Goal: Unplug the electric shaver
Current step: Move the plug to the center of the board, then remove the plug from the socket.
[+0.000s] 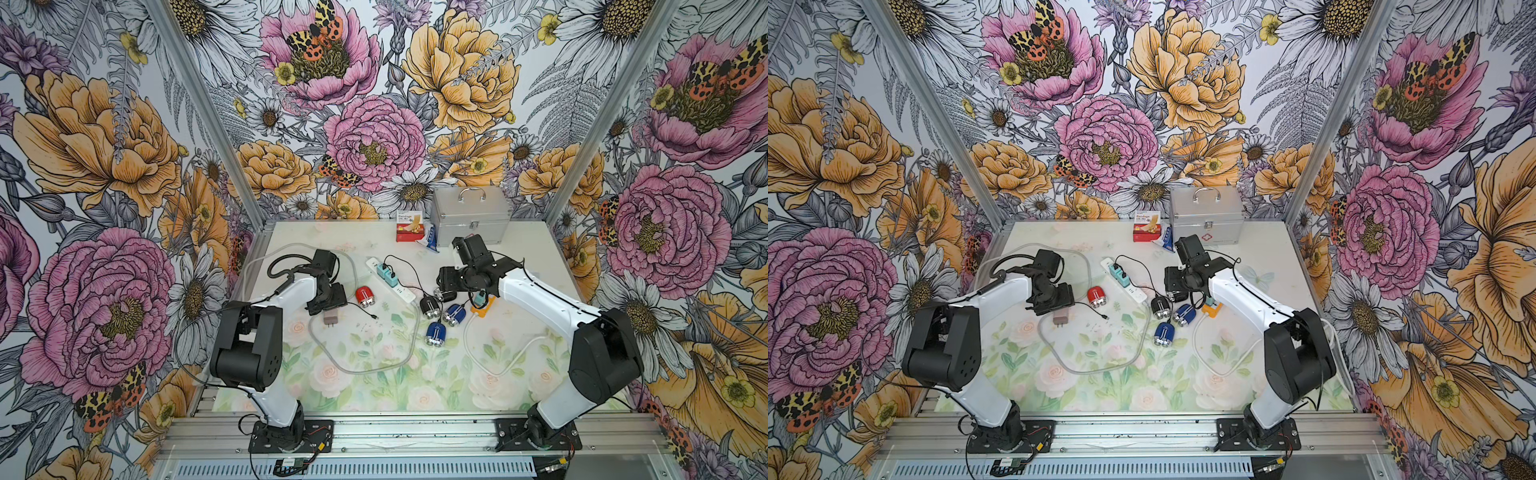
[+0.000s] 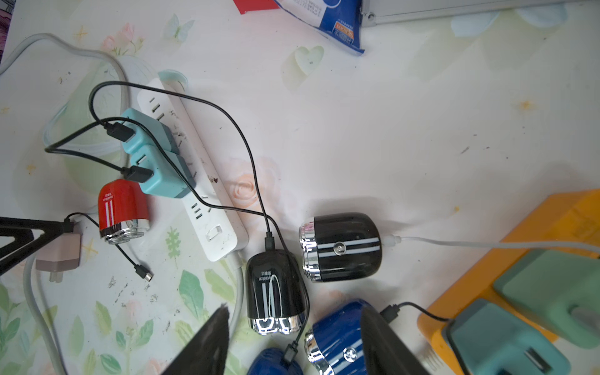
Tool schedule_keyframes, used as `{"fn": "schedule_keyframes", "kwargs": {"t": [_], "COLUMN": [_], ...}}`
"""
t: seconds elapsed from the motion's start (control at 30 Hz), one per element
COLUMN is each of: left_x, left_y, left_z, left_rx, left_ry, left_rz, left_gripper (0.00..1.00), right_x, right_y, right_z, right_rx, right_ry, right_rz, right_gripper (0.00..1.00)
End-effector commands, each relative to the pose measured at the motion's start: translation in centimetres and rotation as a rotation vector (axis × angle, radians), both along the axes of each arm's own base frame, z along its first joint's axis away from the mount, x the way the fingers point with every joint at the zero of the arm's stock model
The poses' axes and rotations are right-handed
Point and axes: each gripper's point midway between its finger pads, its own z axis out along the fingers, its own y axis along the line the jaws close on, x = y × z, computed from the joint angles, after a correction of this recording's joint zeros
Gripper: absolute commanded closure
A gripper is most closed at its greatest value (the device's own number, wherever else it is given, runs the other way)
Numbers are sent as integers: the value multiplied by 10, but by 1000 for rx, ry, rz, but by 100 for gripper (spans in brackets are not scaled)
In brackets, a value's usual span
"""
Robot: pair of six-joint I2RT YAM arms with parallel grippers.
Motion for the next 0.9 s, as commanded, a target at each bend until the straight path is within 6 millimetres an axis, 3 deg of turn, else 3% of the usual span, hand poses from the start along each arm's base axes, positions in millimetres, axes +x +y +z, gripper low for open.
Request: {"fn": "schedule_keyframes", "kwargs": {"t": [0.0, 0.17, 0.3, 0.57, 0.87], "left_x": [12, 50, 94, 181, 225], "left_y": [-9, -30, -45, -83, -107], "left_z": [38, 82, 93, 65, 25], "left_rx": [-51, -117, -186, -361, -388], "left_ry": [-105, -203, -197, -129, -97], "left_rz": [15, 32, 110, 317, 374], "left_gripper": [25, 22, 22, 23, 22], "right_x": [13, 11, 6, -2, -1], "right_y": [13, 35, 48, 58, 62], "right_z": [7, 9, 6, -5, -19], "right_rx": [20, 14, 5, -15, -31], "right_ry": [-32, -61, -69, -62, -57], "right_rz": [70, 224, 303, 391, 407], "right_gripper": [35, 35, 37, 37, 36]}}
